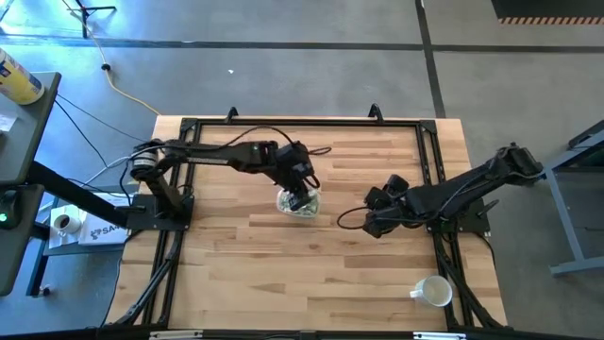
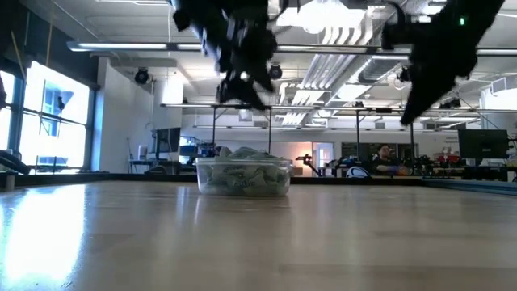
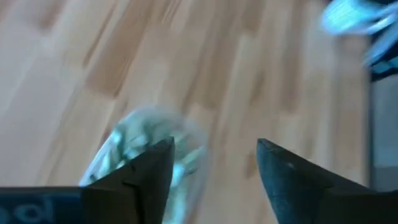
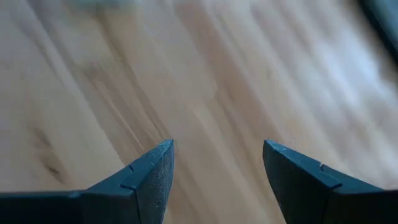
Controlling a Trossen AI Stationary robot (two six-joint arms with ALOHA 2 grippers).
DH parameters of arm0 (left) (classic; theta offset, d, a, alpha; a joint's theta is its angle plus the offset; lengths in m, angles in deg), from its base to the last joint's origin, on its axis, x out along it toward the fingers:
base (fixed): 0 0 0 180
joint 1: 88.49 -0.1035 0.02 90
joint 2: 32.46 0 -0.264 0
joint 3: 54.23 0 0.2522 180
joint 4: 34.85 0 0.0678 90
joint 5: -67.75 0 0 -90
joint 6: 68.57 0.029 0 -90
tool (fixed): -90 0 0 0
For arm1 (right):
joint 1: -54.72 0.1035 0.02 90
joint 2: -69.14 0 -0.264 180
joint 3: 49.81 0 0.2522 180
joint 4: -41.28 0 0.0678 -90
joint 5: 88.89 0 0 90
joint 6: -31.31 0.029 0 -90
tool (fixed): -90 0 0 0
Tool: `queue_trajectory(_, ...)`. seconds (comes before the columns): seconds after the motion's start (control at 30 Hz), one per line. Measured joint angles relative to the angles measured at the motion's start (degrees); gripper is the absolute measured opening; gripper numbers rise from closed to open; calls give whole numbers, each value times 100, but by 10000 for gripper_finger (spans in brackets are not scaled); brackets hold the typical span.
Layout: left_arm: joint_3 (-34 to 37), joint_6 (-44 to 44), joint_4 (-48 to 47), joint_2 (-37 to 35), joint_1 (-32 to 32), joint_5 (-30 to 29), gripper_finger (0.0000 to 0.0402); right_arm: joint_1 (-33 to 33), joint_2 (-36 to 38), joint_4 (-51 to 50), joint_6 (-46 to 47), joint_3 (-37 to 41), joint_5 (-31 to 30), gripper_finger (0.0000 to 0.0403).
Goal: Pick and place Stevia / Truvia into bins
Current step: Return to Home Position
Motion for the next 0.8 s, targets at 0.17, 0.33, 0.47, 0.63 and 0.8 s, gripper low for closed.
queue_trajectory(0.17,-867,-445,-620,-568,38,102,291,27,396,-208,-1030,-980,-431,236)
queue_trajectory(0.33,-1530,-577,-920,-1060,282,-6,307,0,631,-503,-1846,-2291,-237,236)
queue_trajectory(0.47,-1605,-562,-1164,-1445,675,-488,312,112,760,-515,-1802,-3265,142,236)
queue_trajectory(0.63,-1047,-719,-949,-1970,1543,-2093,309,412,1204,-725,-1767,-3293,352,236)
queue_trajectory(0.8,906,-1216,1063,-2621,2311,-2524,310,825,2375,-187,-546,-1417,628,236)
